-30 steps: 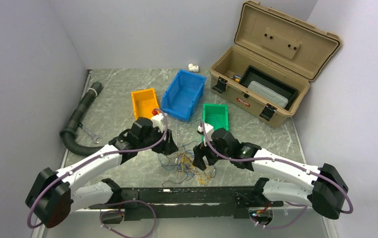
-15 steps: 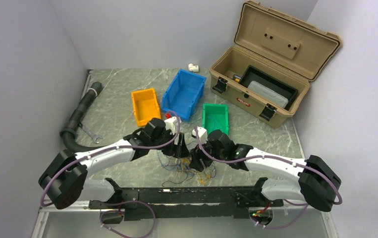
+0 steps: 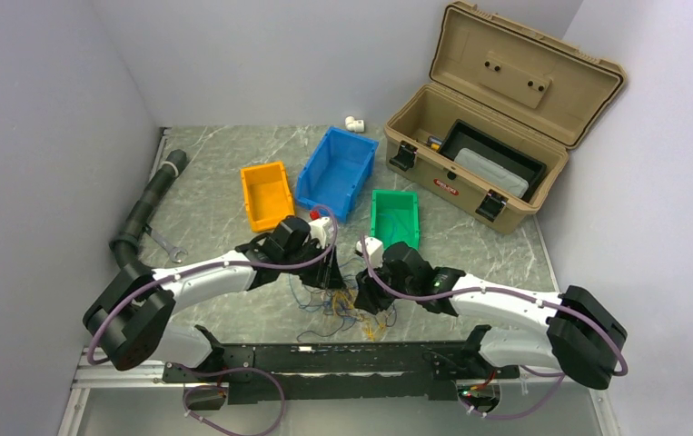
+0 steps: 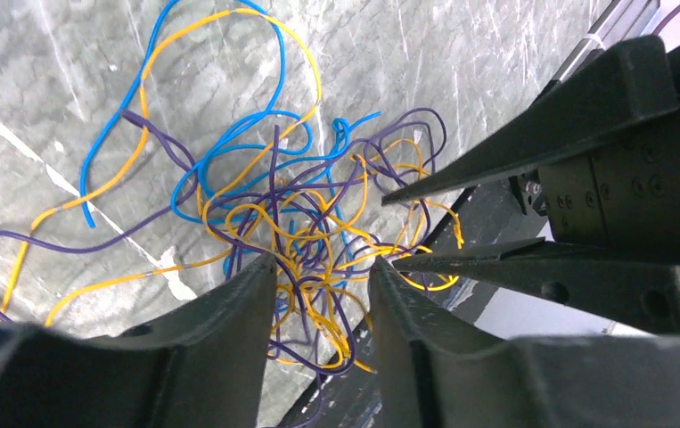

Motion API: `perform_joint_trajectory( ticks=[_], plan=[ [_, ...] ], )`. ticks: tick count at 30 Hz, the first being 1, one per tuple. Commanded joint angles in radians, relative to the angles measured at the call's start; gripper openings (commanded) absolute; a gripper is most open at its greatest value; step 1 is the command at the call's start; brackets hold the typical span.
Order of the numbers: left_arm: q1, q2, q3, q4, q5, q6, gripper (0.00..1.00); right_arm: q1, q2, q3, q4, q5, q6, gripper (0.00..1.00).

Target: Untangle the cables

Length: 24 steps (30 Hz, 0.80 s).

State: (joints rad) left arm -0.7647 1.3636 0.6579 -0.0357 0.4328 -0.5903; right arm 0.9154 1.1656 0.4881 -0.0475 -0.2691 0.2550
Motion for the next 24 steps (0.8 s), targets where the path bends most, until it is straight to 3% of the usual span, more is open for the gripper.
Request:
perform_joint_trajectory(
  ticks=[1,4,6,9,19,24],
  plan=[
    [-0.007,0.016,0.048,-0.002,0.028,0.018,0.38,0.004,-0.039,0.011,-0.007,0.014,0.022,0.33],
    [-0.007,0.021,0.046,0.003,0.028,0.018,0.11,0.004,-0.062,0.023,-0.038,0.025,0.025,0.18],
    [-0.007,0.015,0.048,-0.007,0.013,0.02,0.0,0.004,-0.084,0.041,-0.07,0.044,0.027,0.09],
    [-0.007,0.005,0.054,-0.031,-0.01,0.029,0.0,0.004,-0.124,0.067,-0.109,0.064,0.028,0.0],
    [-0.007,-0.036,0.057,-0.087,-0.059,0.059,0.0,0.005,-0.251,0.175,-0.202,0.1,0.037,0.0],
    [-0.007,-0.054,0.048,-0.095,-0.068,0.065,0.0,0.004,-0.304,0.254,-0.259,0.211,0.045,0.0]
  ],
)
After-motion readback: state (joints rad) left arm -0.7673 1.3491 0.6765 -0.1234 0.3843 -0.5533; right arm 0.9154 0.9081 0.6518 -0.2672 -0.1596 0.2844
